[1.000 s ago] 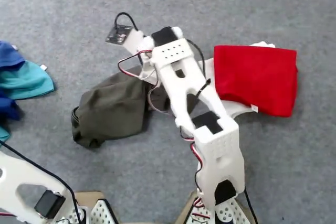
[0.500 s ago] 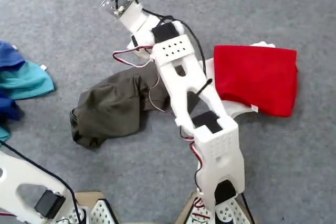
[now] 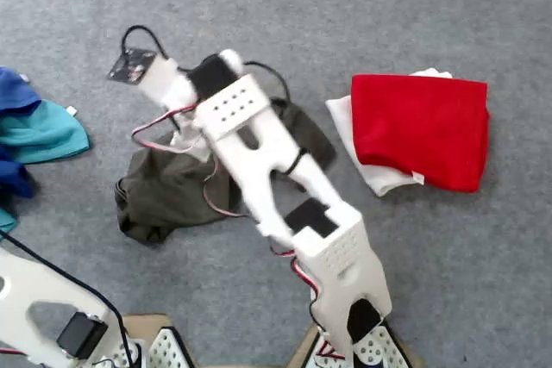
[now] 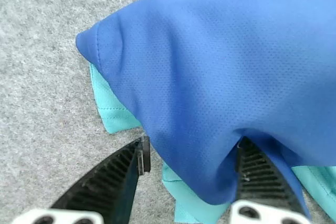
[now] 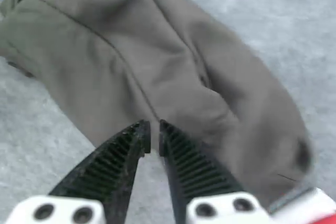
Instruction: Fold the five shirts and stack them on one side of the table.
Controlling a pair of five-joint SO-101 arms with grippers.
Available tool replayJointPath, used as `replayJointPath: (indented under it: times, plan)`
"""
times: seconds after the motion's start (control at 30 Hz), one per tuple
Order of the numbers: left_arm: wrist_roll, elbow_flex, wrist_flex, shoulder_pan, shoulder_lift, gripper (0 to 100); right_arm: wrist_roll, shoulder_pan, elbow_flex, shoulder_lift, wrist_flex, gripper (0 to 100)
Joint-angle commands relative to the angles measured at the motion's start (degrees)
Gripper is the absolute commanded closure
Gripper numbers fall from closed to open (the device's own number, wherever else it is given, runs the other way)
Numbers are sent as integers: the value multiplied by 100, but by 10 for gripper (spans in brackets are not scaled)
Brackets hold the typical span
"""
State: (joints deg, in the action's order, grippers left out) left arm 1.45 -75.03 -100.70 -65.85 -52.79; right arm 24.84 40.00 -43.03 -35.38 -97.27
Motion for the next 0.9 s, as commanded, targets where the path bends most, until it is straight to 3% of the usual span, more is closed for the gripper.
replayJointPath:
  times: [0.0,0.23,0.6,0.87]
  plan:
    - [53,145,-18,13,132,722,-114,202,-189,-470,308,985]
    - [53,681,-18,22,185,722,-123,97,-602,-2000,1732,983]
    - [62,752,-18,13,185,722,-79,-9,-3248,-3714,2743,984]
    - [62,804,-18,-4,185,722,-79,-167,-5262,-4585,2391,984]
